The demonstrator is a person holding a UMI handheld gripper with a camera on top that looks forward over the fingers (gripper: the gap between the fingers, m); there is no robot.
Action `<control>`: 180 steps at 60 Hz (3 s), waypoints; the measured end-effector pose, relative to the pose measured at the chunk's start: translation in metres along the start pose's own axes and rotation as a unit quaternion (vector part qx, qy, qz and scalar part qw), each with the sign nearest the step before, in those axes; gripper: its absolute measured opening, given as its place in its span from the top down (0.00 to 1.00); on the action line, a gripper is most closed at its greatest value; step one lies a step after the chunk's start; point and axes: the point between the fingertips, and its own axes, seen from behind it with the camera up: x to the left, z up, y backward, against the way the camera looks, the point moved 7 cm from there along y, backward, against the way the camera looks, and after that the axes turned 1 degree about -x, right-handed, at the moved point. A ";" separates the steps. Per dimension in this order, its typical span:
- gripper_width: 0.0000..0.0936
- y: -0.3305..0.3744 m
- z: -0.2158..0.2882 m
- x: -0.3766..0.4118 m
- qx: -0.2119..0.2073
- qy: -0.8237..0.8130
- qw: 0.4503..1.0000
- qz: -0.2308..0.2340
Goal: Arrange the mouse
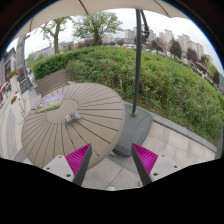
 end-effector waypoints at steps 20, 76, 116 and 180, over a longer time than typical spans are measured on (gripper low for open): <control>0.14 0.009 -0.011 0.083 -0.007 0.027 0.999 0.017; 0.09 -0.157 0.011 0.240 -0.078 0.021 0.996 0.037; 0.09 -0.285 0.069 0.264 -0.034 0.045 0.996 0.076; 0.54 -0.381 0.186 0.505 0.001 0.070 0.993 0.093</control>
